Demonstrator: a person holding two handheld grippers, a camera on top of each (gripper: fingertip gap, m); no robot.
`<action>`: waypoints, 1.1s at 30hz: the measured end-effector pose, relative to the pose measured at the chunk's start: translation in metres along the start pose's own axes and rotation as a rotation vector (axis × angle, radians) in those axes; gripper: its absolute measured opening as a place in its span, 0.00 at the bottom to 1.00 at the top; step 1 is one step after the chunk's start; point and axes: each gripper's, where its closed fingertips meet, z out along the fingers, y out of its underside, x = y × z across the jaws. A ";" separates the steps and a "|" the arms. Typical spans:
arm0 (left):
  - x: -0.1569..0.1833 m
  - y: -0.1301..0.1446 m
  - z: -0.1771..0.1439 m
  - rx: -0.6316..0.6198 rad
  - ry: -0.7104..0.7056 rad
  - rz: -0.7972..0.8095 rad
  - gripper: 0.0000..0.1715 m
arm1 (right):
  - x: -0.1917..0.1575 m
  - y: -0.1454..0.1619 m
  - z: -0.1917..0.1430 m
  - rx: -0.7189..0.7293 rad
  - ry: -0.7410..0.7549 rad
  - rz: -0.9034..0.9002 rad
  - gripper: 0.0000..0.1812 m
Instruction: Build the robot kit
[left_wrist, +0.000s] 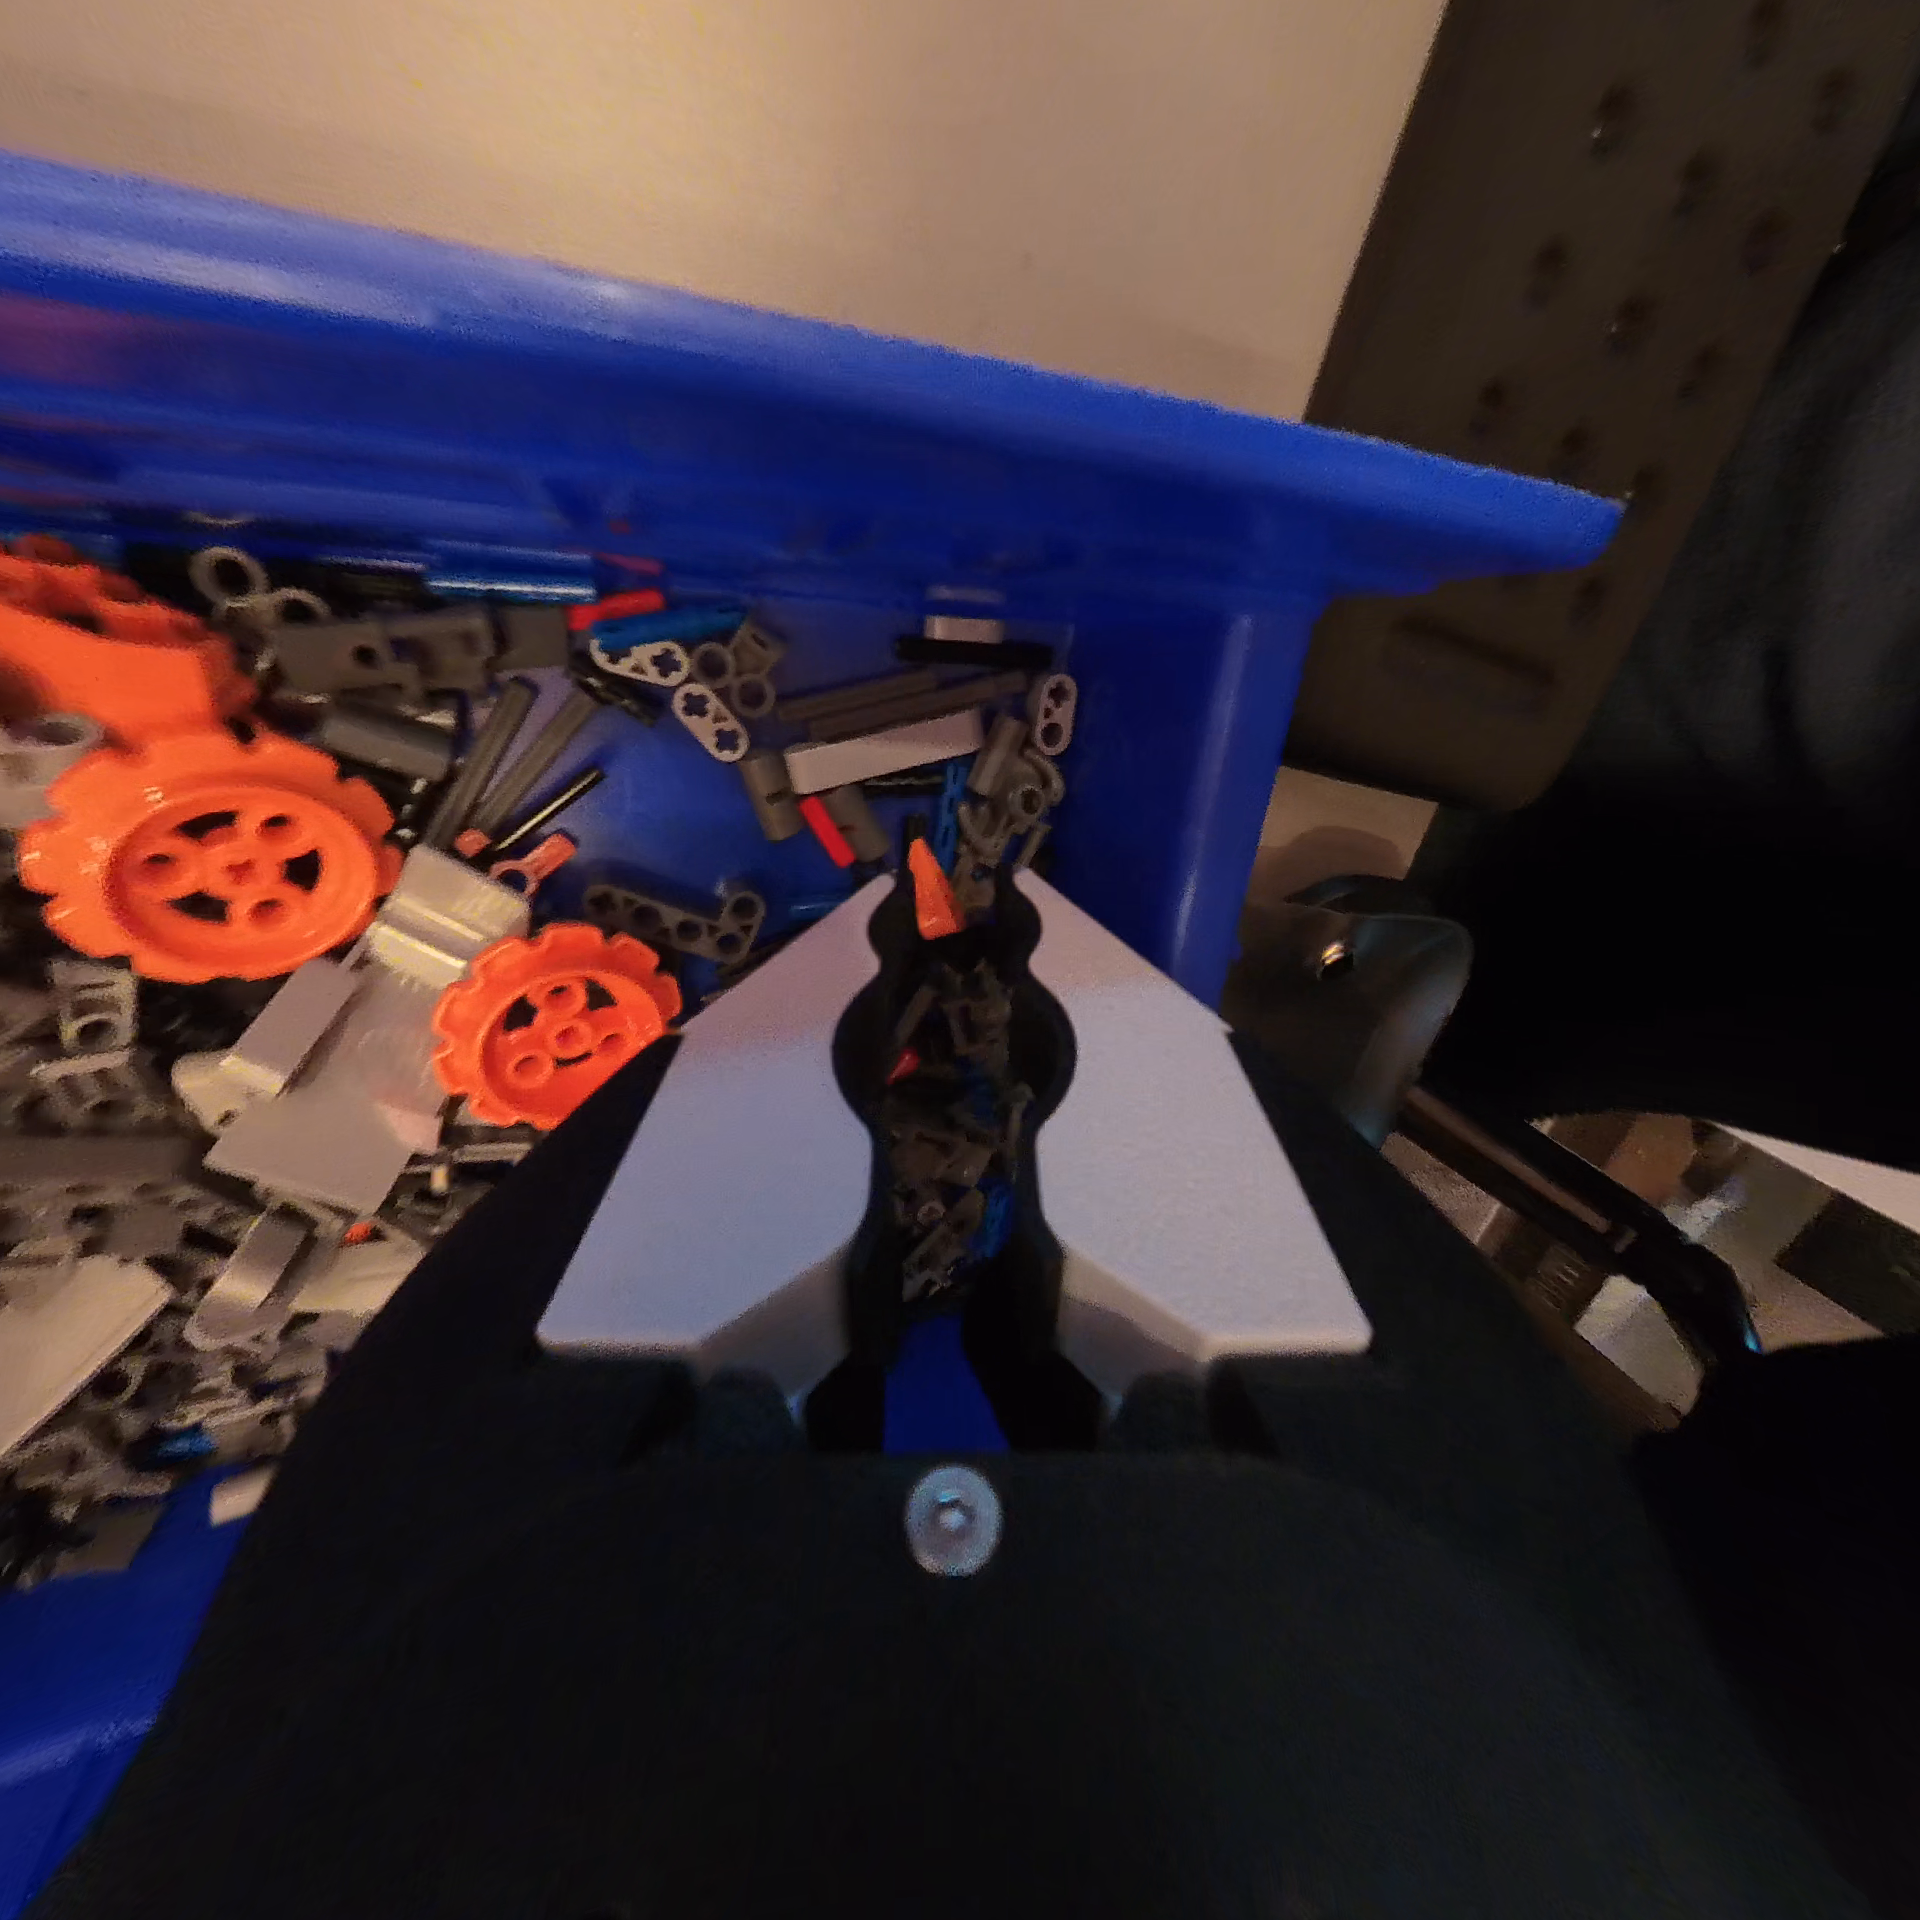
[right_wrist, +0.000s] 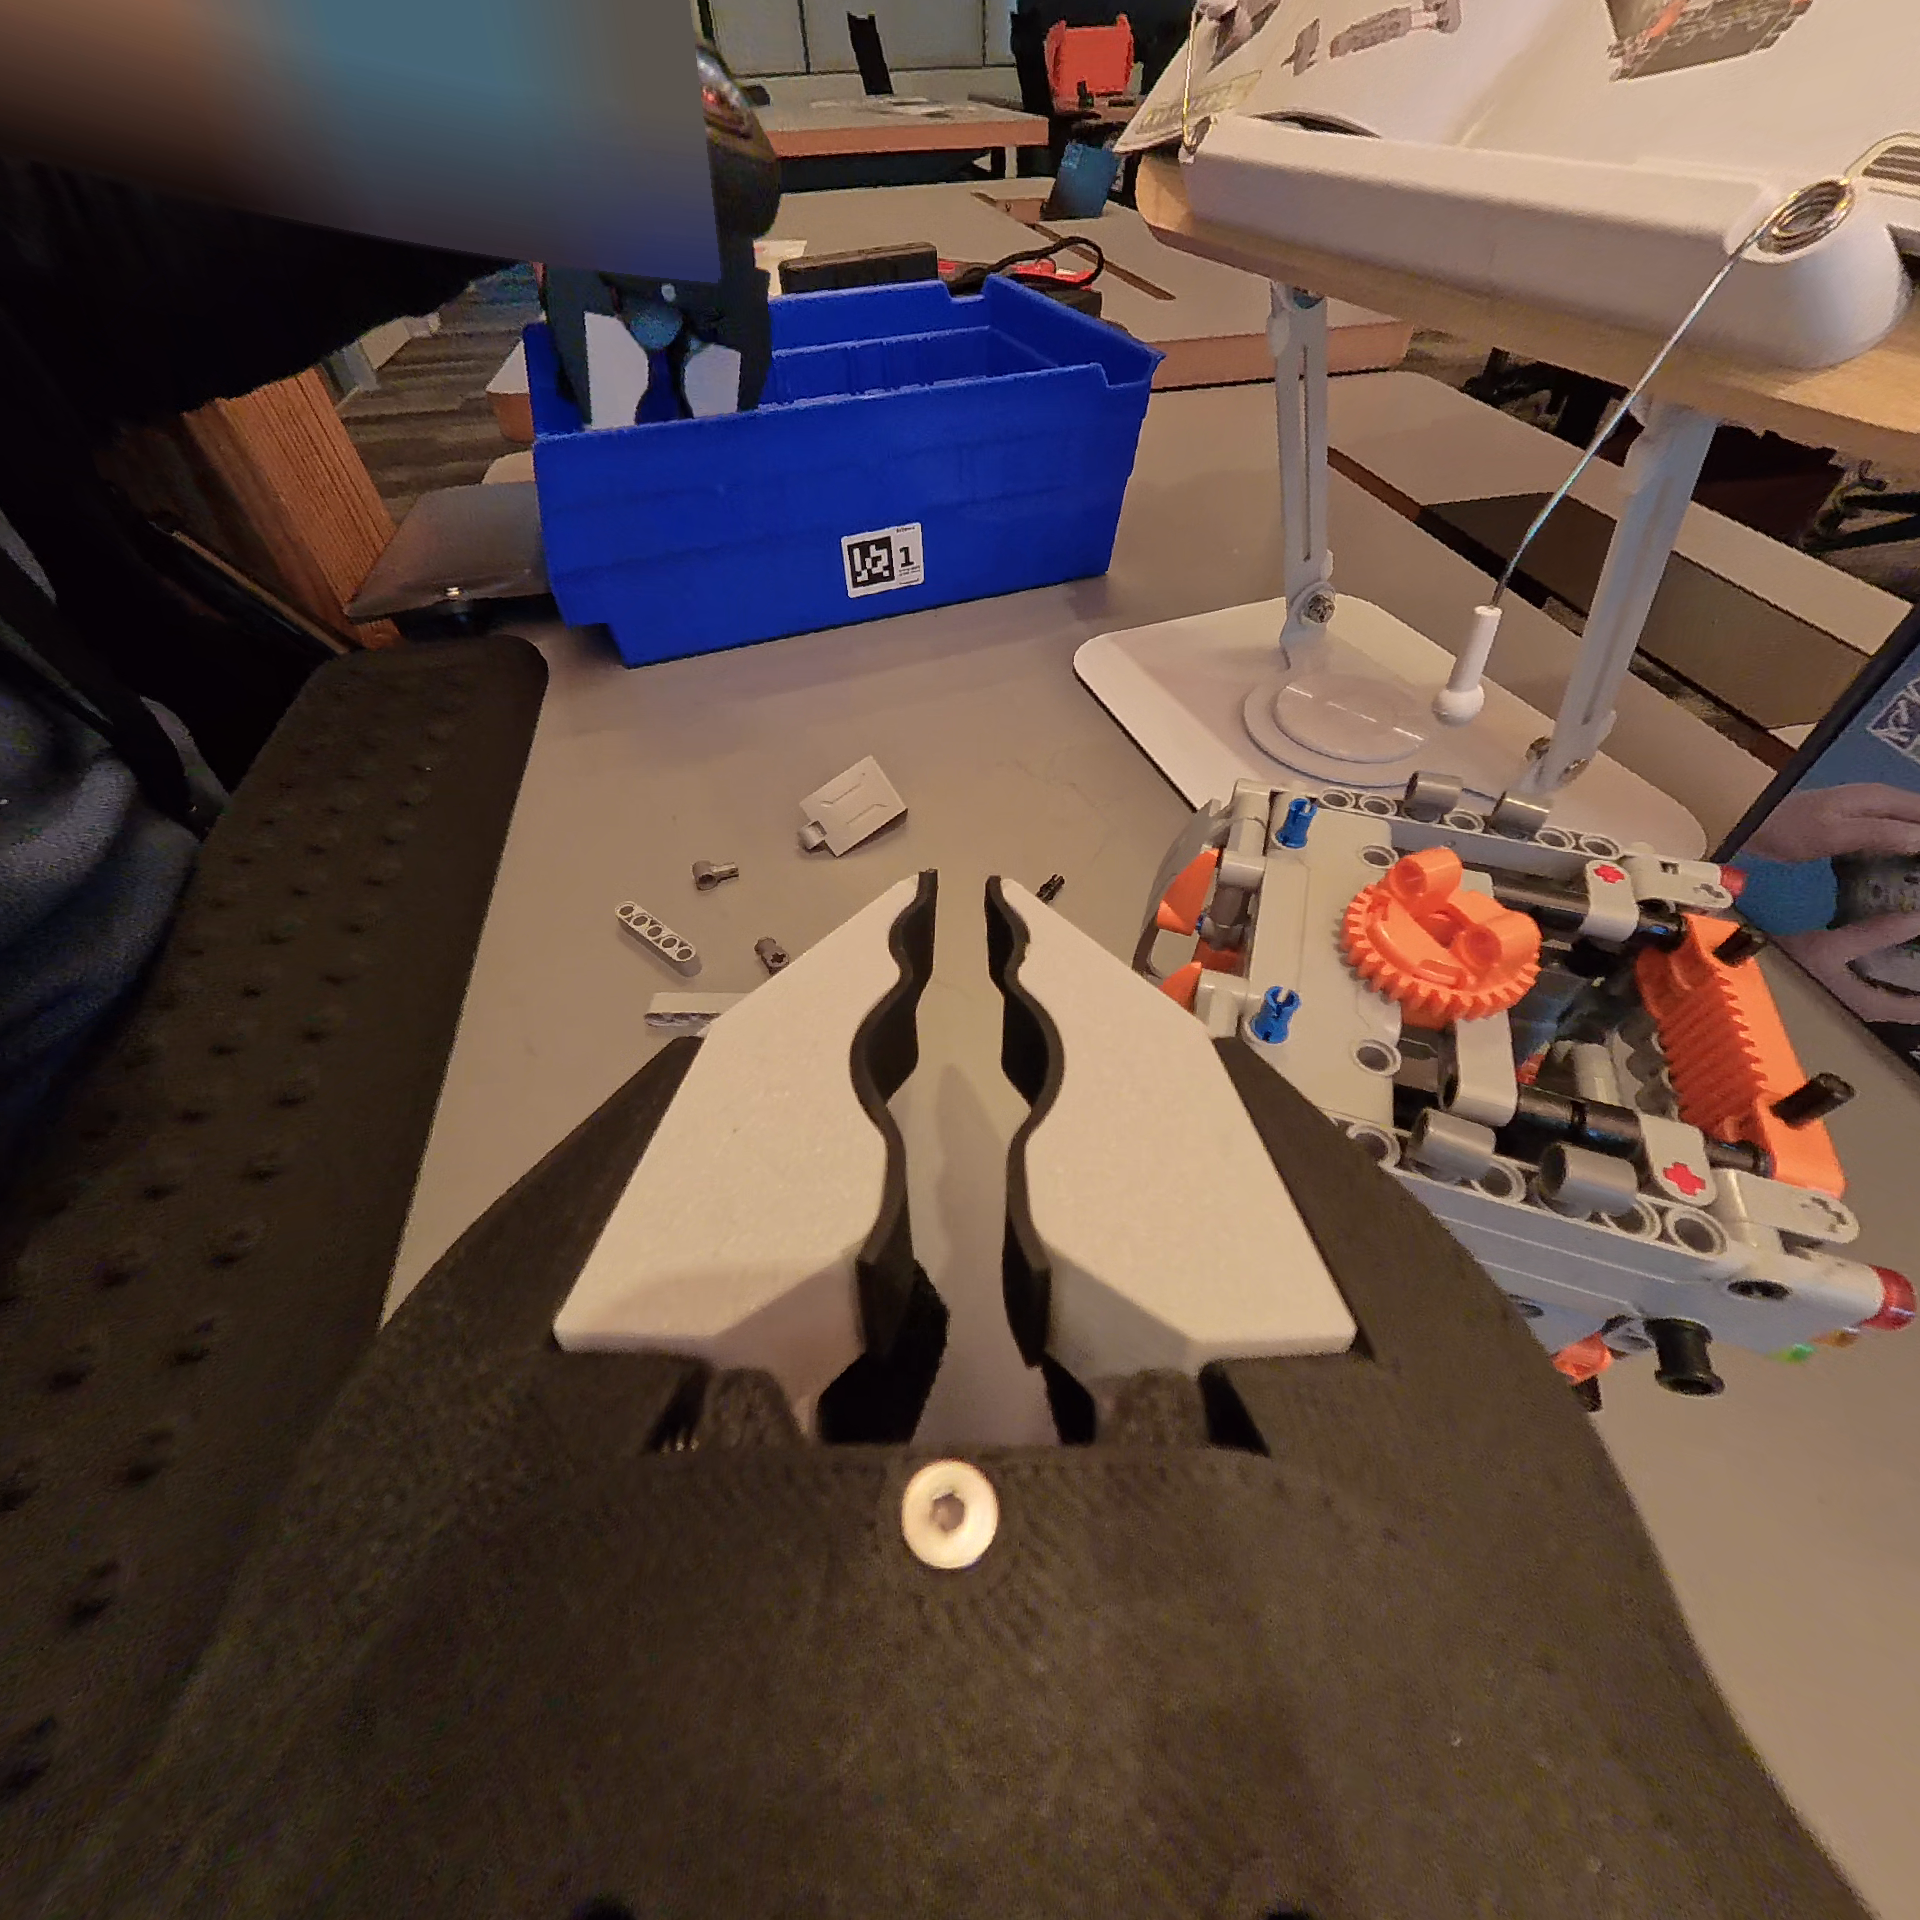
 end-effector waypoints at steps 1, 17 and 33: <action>0.000 0.001 0.003 -0.006 0.004 0.003 0.08 | 0.000 0.000 0.000 -0.001 -0.001 0.002 0.04; -0.001 0.009 0.017 -0.025 0.030 -0.020 0.03 | -0.001 -0.001 0.000 -0.003 0.000 -0.007 0.03; -0.015 0.018 0.007 -0.010 -0.037 -0.051 0.00 | -0.001 -0.001 0.000 -0.004 -0.001 -0.007 0.03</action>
